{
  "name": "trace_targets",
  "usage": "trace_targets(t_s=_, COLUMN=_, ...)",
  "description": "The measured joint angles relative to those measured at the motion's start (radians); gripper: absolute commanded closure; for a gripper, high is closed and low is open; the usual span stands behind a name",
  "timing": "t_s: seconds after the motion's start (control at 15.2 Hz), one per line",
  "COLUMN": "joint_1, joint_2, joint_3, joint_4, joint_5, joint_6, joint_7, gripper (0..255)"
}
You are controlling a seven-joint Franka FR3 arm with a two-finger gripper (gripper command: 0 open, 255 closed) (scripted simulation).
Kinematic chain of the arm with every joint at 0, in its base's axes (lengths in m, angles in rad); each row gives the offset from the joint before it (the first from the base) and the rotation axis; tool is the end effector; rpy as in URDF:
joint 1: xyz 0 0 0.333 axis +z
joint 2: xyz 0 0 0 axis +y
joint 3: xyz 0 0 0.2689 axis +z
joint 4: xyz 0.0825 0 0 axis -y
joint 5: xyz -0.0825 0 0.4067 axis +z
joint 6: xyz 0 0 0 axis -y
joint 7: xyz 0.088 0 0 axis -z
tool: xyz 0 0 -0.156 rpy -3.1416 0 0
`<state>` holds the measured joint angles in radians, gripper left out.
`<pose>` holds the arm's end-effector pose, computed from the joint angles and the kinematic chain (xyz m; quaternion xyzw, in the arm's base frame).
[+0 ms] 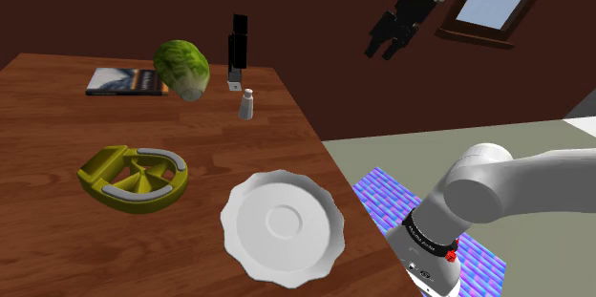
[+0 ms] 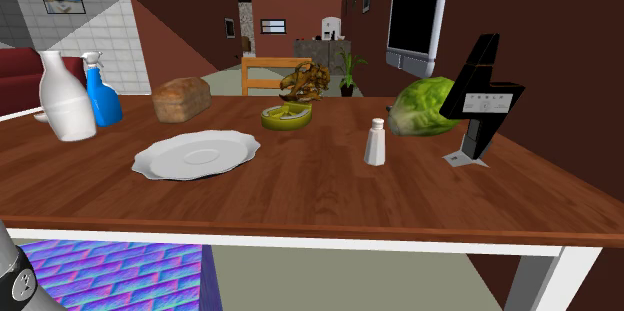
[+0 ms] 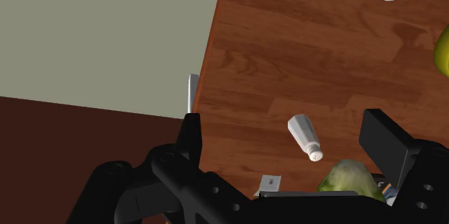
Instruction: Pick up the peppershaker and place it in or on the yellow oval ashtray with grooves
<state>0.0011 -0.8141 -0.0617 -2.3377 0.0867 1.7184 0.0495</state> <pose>0.3800 -0.0129 0.5437 -0.9919 0.0494 -0.0963 0.0660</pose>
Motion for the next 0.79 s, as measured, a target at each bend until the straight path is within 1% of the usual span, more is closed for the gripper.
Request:
trace_targets(t_s=0.07, joint_1=0.000, joint_2=0.000, joint_3=0.000, joint_4=0.000, joint_5=0.000, joint_6=0.000, joint_7=0.000, gripper=0)
trace_targets(t_s=0.2, joint_1=0.006, joint_2=0.037, joint_3=0.007, joint_4=0.005, joint_5=0.004, joint_6=0.030, joint_7=0.002, gripper=0)
trace_targets(t_s=0.53, joint_1=0.027, joint_2=0.174, joint_3=0.043, joint_4=0.002, joint_5=0.019, joint_6=0.166, joint_7=0.015, gripper=0)
trace_targets(t_s=0.66, joint_1=0.034, joint_2=0.235, joint_3=0.054, joint_4=0.021, joint_5=0.022, joint_6=0.206, joint_7=0.019, gripper=0)
trace_targets(t_s=0.79, joint_1=0.039, joint_2=0.317, joint_3=0.061, joint_4=0.036, joint_5=0.024, joint_6=0.270, joint_7=0.015, gripper=0)
